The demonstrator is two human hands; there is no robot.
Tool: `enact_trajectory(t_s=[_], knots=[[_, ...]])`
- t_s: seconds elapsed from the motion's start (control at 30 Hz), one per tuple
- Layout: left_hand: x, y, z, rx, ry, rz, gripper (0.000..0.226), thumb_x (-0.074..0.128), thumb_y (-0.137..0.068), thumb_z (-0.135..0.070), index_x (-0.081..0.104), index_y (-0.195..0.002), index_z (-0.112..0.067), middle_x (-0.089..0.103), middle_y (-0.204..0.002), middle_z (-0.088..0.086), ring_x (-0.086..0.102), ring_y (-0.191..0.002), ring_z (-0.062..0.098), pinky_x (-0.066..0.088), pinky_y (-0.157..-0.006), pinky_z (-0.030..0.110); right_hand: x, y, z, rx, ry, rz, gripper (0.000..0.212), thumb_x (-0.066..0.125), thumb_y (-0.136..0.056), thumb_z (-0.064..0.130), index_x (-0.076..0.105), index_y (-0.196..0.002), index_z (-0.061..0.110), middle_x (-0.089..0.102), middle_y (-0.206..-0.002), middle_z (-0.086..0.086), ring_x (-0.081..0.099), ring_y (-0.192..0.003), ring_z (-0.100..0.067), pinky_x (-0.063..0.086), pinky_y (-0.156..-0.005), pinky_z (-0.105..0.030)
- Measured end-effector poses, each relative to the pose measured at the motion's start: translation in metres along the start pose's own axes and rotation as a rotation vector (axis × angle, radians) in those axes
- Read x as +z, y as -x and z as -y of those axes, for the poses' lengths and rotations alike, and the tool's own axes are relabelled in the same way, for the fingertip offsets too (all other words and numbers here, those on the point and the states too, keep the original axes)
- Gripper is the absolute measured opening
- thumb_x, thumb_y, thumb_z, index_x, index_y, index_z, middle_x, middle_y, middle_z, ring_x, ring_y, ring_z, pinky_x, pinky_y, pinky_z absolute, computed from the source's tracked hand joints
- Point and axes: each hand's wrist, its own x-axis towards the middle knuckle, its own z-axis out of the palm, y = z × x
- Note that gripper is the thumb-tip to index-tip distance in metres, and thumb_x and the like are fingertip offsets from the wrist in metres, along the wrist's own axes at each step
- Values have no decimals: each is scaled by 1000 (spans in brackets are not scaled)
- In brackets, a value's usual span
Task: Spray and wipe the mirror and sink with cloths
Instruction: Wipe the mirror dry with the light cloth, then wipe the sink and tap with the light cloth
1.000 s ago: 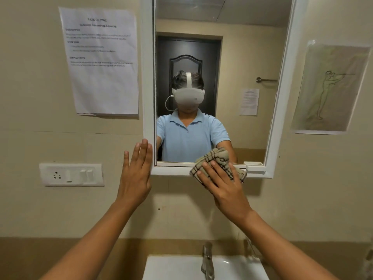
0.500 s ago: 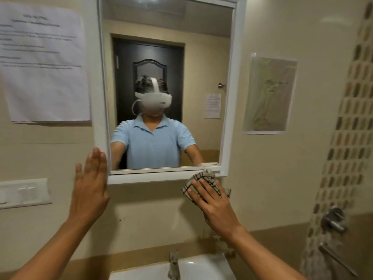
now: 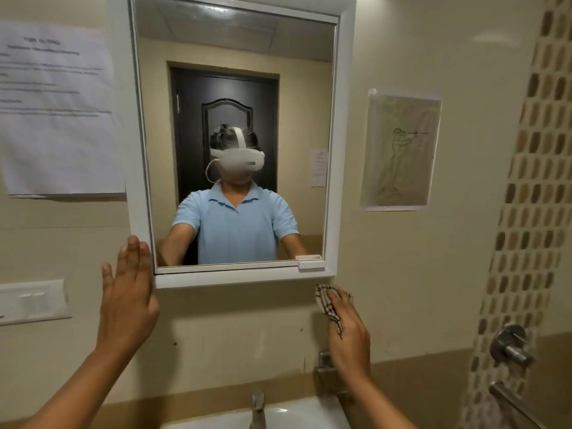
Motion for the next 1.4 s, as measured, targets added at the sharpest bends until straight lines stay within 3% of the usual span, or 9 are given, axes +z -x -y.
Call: enact_trajectory(t_s=[0.1, 0.17, 0.33, 0.47, 0.63, 0.83, 1.07, 1.27, 1.4], knots=[[3, 12, -12, -43, 28, -3, 76, 36, -89, -22, 6, -157, -10, -2, -166, 6, 6, -153, 25, 5, -122, 53, 6, 15, 4, 240, -349, 23, 57, 51, -91, 3, 59, -121, 50, 60, -135, 13, 56, -126, -14, 37, -106, -14], [4, 25, -23, -70, 64, 6, 75, 33, -89, -29, 8, -157, -10, 0, -166, 6, 4, -153, 23, 6, -123, 52, 14, 23, 6, 504, -573, 78, 66, 57, -90, -7, 67, -102, 58, 68, -125, -1, 64, -110, -25, 48, -102, -35], [15, 79, -67, -111, 282, 28, 70, 36, -90, -37, 28, -153, -8, 17, -163, 2, 13, -152, 19, 0, -124, 29, 11, 47, 23, 993, -975, 246, 25, 64, -90, 8, 64, -115, 10, 69, -109, -24, 67, -97, -37, 53, -90, -49], [25, 132, -113, -323, 570, 372, 82, 39, -77, -79, 48, -143, -30, 41, -146, -20, 44, -136, 10, 34, -114, 27, 13, 70, 36, 999, -1256, 639, 78, 64, -83, 54, 54, -129, -8, 71, -108, -28, 71, -99, -33, 59, -76, -36], [37, 172, -134, -676, 868, 699, 72, 52, -66, -86, 70, -109, -31, 74, -104, -14, 68, -96, 0, 55, -90, 31, 26, 114, 43, 999, -1307, 755, 51, 69, -75, -4, 61, -125, -6, 67, -116, -32, 66, -106, -47, 59, -77, -46], [41, 225, -115, -768, 754, 635, 60, 60, -75, -73, 62, -75, -14, 65, -59, -4, 60, -54, 6, 43, -52, 26, 46, 148, 35, 1256, -1157, 846, 31, 49, -101, 18, 66, -116, -2, 72, -106, -26, 74, -84, -36, 61, -64, -38], [73, 276, -56, -762, 471, 761, 53, 49, -86, -70, 43, -66, -21, 53, -58, -5, 51, -53, 10, 38, -53, 31, 110, 206, 22, 1292, -1023, 853, 33, 65, -93, 17, 66, -122, 1, 69, -118, -24, 67, -110, -40, 50, -99, -57], [98, 292, 10, -635, 422, 899, 36, 45, -98, -51, 53, -77, -23, 61, -68, -4, 58, -59, 7, 45, -57, 23, 174, 224, 12, 1265, -793, 784, 34, 66, -89, 1, 65, -123, 3, 74, -111, -17, 71, -104, -35, 54, -94, -57], [119, 289, 44, -451, 351, 911, 28, 51, -101, -30, 62, -117, -9, 64, -113, 6, 61, -98, 20, 41, -80, 21, 199, 211, 0, 1140, -606, 640, 36, 58, -93, 4, 62, -127, 15, 74, -112, -11, 73, -98, -29, 61, -81, -47]])
